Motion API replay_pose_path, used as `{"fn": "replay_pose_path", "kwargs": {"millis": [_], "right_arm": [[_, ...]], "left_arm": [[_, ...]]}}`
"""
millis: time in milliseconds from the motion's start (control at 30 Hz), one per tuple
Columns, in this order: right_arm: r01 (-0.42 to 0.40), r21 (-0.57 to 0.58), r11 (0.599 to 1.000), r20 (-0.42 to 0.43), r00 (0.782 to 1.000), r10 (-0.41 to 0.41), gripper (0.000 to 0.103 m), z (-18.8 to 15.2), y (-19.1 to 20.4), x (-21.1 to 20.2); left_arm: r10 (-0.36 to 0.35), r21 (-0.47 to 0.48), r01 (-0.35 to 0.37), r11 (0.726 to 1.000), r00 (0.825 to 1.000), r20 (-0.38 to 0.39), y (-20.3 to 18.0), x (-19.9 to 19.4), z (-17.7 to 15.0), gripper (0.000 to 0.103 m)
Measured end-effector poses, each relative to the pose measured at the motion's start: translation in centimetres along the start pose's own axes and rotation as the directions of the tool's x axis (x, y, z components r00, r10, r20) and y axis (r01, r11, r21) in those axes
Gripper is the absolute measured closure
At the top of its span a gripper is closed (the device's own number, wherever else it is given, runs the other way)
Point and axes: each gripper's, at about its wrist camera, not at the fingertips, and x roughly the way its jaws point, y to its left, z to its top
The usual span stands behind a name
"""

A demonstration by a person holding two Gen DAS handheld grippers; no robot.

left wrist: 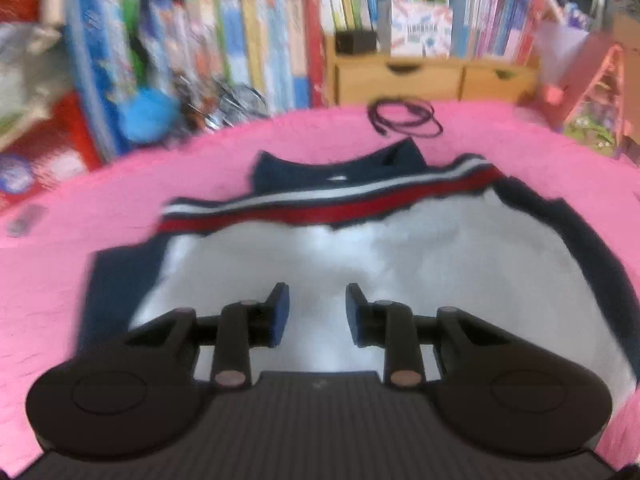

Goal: Fold clothes

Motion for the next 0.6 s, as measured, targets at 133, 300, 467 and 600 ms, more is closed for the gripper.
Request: {"fn": "replay_pose_path", "kwargs": {"millis": [133,300,467,600], "right_arm": [[-0.006,-0.047,0.999,0.040,0.999,0.008,0.047,0.8,-0.1,-1.4],[0.041,0.030,0.999,0.043,0.998,-0.042,0.040,1.2,-3.1,-3.5],[0.218,0.148,0.965,0.044,0.973,-0.227,0.040,1.2,-7.8,-4.9],[0.297,0.197,0.935,0.038,0.950,-0.309,0.040,1.0,-10.5,-5.4]], "left_arm": [[0.016,-0.025,-0.014,1.000,0.996,0.088,0.4,-3.8,-3.8,0.069],[0.040,-0.058,-0.029,0.998,0.980,0.195,0.8,-8.6,-8.6,0.067],[-0.061,0.013,0.060,0.998,0.969,0.241,-2.4,-10.0,-11.5,0.067],[-0.069,0.022,0.066,0.998,0.981,0.181,-4.0,-8.2,-11.9,0.068]]}}
